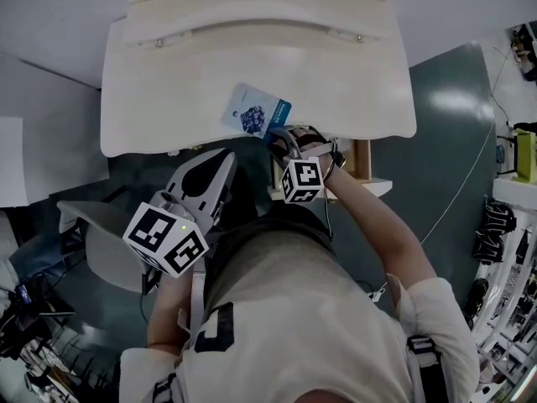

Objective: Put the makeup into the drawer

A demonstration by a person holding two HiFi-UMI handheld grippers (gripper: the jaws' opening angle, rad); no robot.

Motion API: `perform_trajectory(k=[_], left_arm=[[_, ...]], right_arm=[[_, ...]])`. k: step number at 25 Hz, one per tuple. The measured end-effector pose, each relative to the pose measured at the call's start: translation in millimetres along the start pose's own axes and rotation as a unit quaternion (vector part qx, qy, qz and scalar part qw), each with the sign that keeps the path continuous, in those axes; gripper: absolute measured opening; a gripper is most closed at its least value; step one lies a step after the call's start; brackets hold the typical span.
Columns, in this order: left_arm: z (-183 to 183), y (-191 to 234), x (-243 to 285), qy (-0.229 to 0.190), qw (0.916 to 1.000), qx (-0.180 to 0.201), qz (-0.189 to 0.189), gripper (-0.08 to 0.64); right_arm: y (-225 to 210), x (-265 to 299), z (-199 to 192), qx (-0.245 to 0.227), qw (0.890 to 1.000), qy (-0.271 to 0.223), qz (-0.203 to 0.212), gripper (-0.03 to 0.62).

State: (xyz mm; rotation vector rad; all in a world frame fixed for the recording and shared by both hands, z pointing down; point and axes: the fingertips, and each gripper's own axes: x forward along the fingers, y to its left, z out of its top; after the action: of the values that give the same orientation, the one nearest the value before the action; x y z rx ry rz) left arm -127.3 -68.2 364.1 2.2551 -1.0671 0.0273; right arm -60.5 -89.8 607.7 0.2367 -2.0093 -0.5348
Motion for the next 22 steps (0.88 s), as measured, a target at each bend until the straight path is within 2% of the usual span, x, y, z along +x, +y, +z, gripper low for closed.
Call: perform_trajectory(k=[3,7,10,12,18,22], left_arm=[[-2,1,-1,0.001,1.0000,-0.001,0.002,0.038],[-3,0,0,0.001,1.0000,-0.001,0.003,0.038],[-4,1,0,0.002,1.0000,0.000,0.004,0.038],[-5,2,-2,0.002,1.0000,-0.001,0.006,0.038],[-4,-3,0,0.002,1.0000,0.002,0.003,0.038],[-4,-10,3,0.004,1.0000,0.006,-0.003,0.038]], right_arm=[[4,1,-3,-0.038,0.999,0.006,-0.002,0.184],[-2,4,-8,-0.095,0.994,0.022,-0.045,0.183],[-5,4,-9,-0.120,0.990,0.028,-0.067,0.154],[-4,2,-7,-0.117,0.990,0.029,-0.072,0.111],[-6,-12,4,-0.091,0.992,0.005,-0.085,0.054],[-8,-22,5,-0.058,0.996,0.002,-0.071,0.029]])
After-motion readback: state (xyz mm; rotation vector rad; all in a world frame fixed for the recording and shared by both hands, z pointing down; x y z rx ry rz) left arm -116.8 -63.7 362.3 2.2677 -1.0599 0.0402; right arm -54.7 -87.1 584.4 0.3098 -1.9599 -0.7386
